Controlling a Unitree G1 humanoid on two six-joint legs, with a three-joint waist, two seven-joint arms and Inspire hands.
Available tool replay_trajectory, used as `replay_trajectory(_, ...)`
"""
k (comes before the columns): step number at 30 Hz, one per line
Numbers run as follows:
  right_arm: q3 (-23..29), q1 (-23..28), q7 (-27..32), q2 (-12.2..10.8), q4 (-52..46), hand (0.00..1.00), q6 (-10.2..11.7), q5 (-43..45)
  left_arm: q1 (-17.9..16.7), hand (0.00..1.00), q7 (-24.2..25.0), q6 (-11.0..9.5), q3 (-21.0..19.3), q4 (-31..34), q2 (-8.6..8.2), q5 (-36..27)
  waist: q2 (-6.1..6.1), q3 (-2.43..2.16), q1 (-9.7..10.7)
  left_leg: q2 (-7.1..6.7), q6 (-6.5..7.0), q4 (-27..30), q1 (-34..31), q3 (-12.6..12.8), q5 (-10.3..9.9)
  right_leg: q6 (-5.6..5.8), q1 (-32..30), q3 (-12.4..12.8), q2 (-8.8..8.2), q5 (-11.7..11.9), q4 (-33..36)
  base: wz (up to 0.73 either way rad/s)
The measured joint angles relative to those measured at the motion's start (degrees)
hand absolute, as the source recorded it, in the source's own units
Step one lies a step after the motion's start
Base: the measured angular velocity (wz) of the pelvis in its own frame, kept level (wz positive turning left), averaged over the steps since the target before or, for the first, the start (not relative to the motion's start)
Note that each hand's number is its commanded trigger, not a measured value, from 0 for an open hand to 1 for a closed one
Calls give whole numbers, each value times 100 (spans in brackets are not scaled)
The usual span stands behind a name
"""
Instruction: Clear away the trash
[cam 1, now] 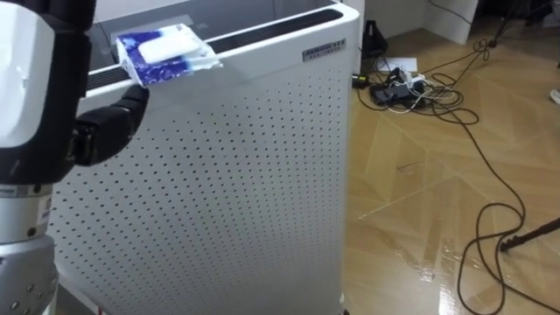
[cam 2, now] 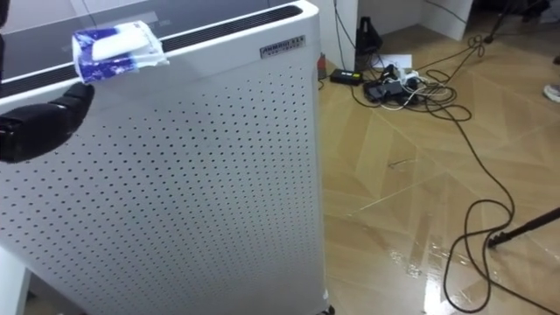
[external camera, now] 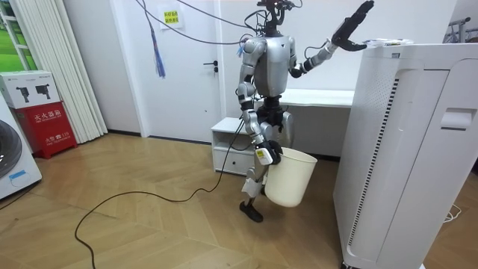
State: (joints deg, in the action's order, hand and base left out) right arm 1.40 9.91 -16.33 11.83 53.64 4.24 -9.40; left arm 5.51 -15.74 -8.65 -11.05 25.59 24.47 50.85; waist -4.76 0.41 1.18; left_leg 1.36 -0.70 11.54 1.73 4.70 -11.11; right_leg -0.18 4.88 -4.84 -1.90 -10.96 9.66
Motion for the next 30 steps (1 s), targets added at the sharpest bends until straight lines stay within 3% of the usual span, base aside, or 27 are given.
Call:
replay_trajectory(4,-2,-23,13,6,-3,100,-13,101,290,0,225,131,246,-400,161,-6,8,12,31,1,0,-14,57,30,0,0,5,33,2,0,0,-5)
replay_trajectory(8,-6,-89,14,16,-3,100,-22,106,487,0,358,260,336,-788,174,-4,-35,33,79,7,0,-27,89,112,0,9,22,104,3,6,12,-9)
replay_trajectory(14,-8,-108,17,52,-6,100,-65,102,489,0,659,390,453,-907,174,-16,-44,54,143,8,0,-40,87,167,0,16,-5,162,3,10,15,-3)
replay_trajectory(22,-2,-212,14,98,-4,100,-205,345,492,0,1110,513,455,-942,177,0,-61,42,201,19,10,-45,87,302,6,44,-84,291,19,29,21,-7)
replay_trajectory(24,27,-225,15,101,-7,100,-258,479,492,0,1261,624,515,-972,177,-3,-68,37,220,10,20,-45,89,305,12,51,-85,296,9,33,25,0)
replay_trajectory(25,59,-228,14,101,-11,100,-282,547,491,7,1382,687,565,-978,177,-1,-70,36,225,5,28,-45,88,305,16,56,-85,296,3,36,25,0)
replay_trajectory(26,65,-238,15,102,-15,100,-313,550,492,36,1514,746,599,-994,183,-11,-92,21,234,3,32,-40,86,306,19,60,-85,294,1,39,25,0)
replay_trajectory(27,64,-238,15,103,-22,100,-320,548,492,100,1560,796,633,-1002,194,-15,-94,19,241,2,32,-35,83,306,19,61,-85,293,0,39,25,0)
replay_trajectory(30,58,-254,15,104,-77,100,-410,546,492,100,1823,969,773,-1071,339,-16,-117,3,285,3,36,-21,77,307,21,63,-84,292,0,40,27,0)
